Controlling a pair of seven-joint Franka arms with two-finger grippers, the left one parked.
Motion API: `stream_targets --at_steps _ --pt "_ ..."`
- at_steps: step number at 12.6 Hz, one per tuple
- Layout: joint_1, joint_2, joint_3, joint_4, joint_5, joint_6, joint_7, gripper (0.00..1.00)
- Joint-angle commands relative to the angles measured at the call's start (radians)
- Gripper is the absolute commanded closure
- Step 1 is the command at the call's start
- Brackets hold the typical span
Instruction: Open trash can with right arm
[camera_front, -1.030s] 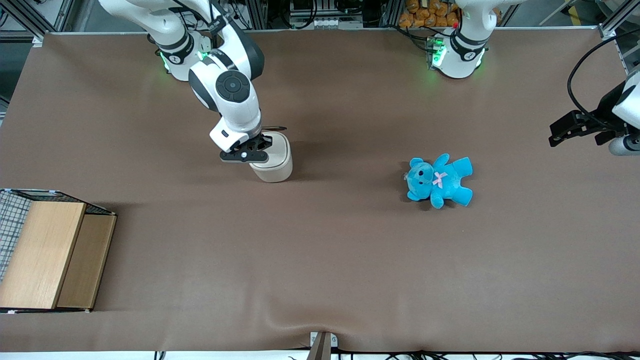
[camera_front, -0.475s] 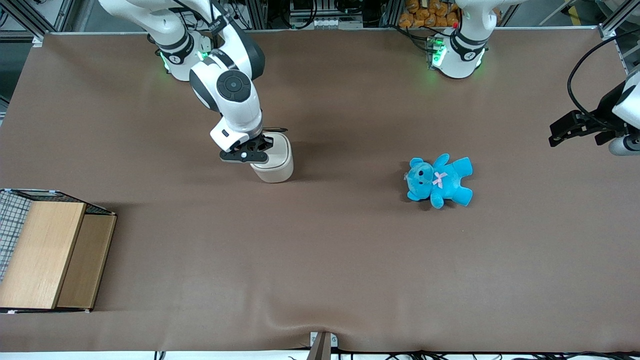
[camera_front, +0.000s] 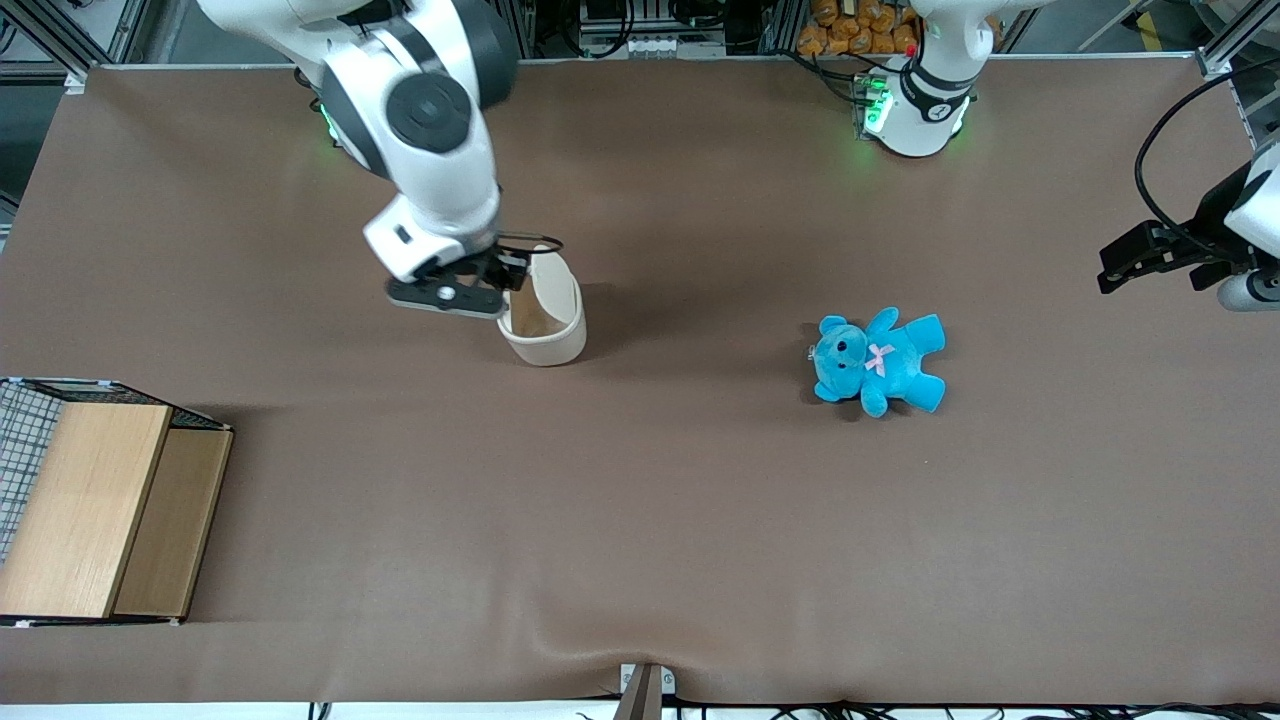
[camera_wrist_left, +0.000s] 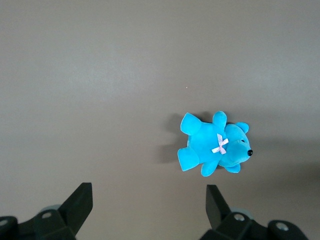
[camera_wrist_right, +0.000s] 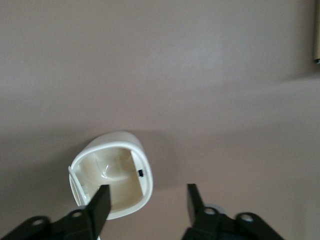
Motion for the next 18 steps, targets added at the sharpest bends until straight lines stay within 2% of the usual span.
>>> stream_targets --at_steps 1,2,6,8,10,16,18 --pt "-0.070 -0.104 -0.084 0.021 0.101 -0.046 -0.205 0.00" --pt "-0.094 -0.132 -0.119 0.021 0.127 -0.047 -0.280 0.00" --pt "-0.115 -0.204 -0.250 0.035 0.134 -0.093 -0.467 0.00" --pt "-0.113 -0.244 -0.316 0.030 0.134 -0.093 -0.618 0.00" --pt "-0.115 -0.265 -0.366 0.024 0.135 -0.095 -0.666 0.00" --pt "-0.138 -0.281 -0.448 0.024 0.135 -0.147 -0.868 0.00" --pt "-0.151 -0.279 -0.457 0.024 0.143 -0.161 -0.878 0.00"
